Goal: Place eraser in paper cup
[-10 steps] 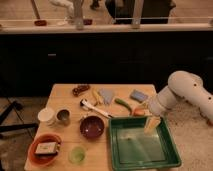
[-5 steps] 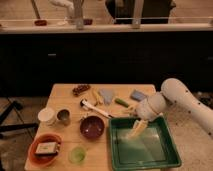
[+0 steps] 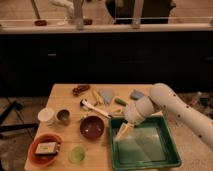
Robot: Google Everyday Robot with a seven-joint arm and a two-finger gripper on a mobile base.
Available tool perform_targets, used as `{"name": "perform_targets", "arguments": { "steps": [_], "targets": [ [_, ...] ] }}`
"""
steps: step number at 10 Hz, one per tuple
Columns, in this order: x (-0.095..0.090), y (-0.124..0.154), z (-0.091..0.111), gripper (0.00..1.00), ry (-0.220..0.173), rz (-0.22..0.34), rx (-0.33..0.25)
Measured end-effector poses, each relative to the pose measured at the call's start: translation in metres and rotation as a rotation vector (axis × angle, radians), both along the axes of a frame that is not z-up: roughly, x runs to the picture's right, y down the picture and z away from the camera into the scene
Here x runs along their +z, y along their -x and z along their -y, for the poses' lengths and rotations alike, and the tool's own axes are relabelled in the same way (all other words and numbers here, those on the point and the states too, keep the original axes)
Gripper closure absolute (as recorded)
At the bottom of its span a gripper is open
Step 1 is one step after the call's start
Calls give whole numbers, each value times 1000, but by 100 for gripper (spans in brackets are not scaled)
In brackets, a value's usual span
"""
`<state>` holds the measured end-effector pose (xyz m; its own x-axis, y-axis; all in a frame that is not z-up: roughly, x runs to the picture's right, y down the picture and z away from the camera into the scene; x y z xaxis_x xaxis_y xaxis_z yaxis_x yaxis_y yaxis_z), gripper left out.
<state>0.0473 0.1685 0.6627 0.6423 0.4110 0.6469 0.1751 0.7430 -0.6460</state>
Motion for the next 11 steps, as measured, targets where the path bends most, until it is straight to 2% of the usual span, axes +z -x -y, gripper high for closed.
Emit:
{"name": "perform_targets", "arguments": {
  "steps": [8,11],
  "targets": [
    [1,3,-5,20,4,5,-6],
    [5,42,-21,20,-9,38,-38]
  ]
}}
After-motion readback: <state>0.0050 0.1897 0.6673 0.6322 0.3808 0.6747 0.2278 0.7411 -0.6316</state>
